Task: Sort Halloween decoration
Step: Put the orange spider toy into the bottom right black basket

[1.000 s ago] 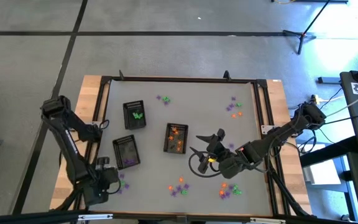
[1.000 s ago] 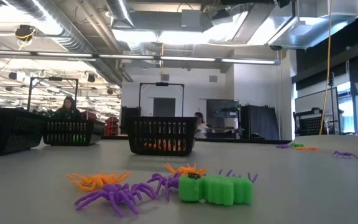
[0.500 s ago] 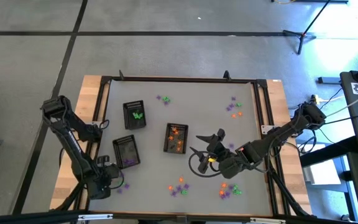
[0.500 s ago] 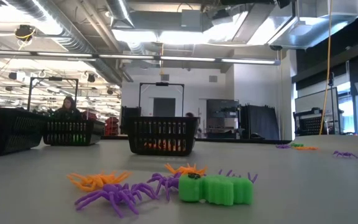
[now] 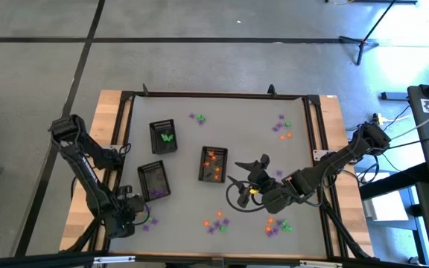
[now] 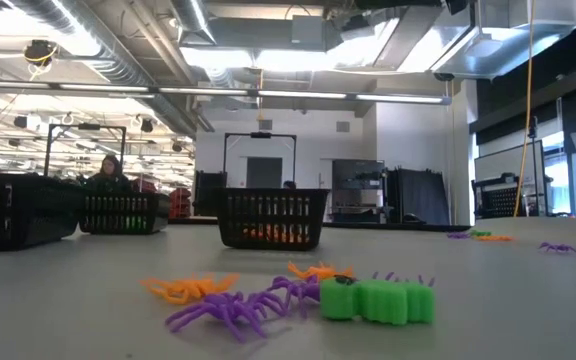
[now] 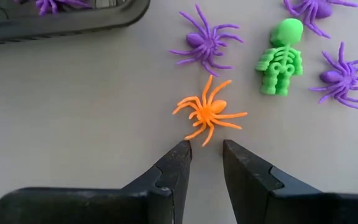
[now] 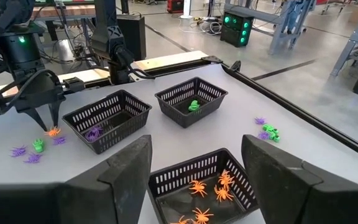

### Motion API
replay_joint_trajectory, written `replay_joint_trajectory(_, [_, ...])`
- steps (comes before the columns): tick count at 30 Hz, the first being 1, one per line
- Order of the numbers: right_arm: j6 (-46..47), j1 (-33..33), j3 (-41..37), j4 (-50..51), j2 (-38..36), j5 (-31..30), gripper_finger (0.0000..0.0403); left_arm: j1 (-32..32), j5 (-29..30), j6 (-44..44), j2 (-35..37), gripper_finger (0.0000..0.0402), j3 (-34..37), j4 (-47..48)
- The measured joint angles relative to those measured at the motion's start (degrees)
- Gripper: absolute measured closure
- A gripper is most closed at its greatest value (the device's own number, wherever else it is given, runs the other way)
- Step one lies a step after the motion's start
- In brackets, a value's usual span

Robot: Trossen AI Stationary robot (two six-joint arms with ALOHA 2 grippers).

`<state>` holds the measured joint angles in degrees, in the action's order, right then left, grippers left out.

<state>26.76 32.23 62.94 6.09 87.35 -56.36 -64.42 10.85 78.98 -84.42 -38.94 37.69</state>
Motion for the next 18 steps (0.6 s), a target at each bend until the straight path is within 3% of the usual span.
replay_joint_trajectory(11, [-0.02, 0.0, 0.0, 0.02, 0.0, 0.0, 0.0157, 0.0, 1.22, -1.76, -0.04, 0.0317, 0.08, -1.03])
replay_joint_trajectory(18, [-0.02, 0.0, 0.0, 0.04, 0.0, 0.02, 0.0157, 0.02, 1.05, -3.08, -0.07, 0.0383, 0.11, -2.76])
